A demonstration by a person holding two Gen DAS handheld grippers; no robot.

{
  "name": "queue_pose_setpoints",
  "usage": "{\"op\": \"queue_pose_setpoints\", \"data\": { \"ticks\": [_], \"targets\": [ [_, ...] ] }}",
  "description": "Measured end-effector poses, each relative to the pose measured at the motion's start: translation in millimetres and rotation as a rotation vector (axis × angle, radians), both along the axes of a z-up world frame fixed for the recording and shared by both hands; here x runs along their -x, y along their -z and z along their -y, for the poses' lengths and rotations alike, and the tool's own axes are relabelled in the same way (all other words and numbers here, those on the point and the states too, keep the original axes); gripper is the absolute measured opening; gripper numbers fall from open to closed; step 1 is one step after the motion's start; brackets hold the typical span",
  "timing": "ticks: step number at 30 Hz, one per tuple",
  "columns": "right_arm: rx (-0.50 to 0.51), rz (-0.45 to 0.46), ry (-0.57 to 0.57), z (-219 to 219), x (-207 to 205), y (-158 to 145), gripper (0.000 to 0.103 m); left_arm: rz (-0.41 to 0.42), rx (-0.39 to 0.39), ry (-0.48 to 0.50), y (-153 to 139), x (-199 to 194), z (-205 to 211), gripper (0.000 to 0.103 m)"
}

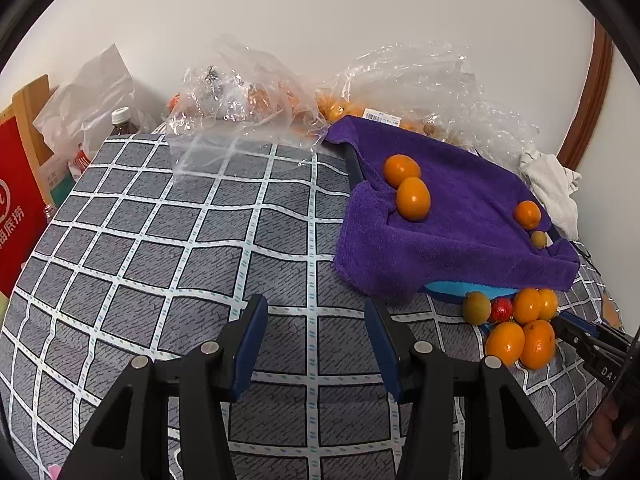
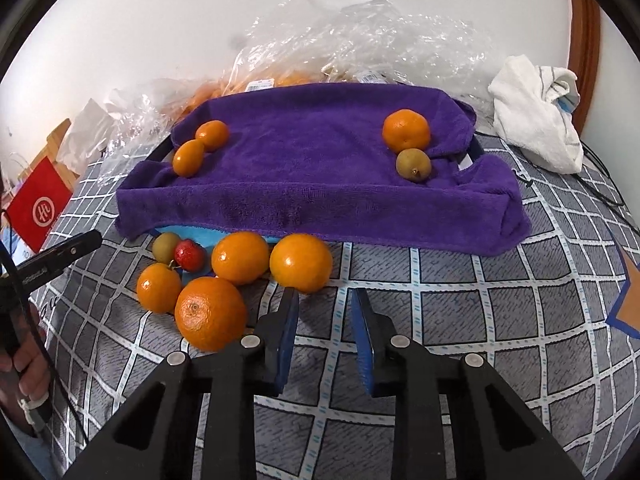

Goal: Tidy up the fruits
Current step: 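Grasp a large orange on the bed with the right gripper while the left gripper grasps another orange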

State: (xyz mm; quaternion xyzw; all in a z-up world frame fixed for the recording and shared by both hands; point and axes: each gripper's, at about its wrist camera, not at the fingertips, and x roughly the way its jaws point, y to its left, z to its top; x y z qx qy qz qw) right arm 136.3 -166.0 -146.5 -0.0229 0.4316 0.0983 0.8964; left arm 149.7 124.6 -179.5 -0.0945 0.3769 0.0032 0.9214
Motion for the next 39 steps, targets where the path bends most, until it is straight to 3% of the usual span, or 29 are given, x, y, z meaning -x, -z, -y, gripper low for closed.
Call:
{"op": "queue_pose_setpoints", "data": {
  "ticks": [16, 20, 22, 39],
  "targets": [
    [0.023, -0.028, -0.056, -17.4, -27.4, 7.7, 0.042, -0.013, 0.026, -0.002, 2.9, -2.9, -3.6, 0.048],
    [0.030, -0.023, -0.056, -20.1, -31.4, 9.7, 0.041, -0.006, 0.015, 0.006, 1.7, -1.4, -1.0, 0.048],
    [0.029, -0.014, -0.055, -20.9, -30.8, 9.3, 0.034, -0.007, 0.014, 0.007, 1.8, -1.2, -0.7, 0.048],
    [0.004, 0.059, 0.024, 23.9, 6.6, -13.6, 0.034, 0.012, 0.039, 0.048, 1.2, 1.4, 3.7, 0.048]
  ]
}}
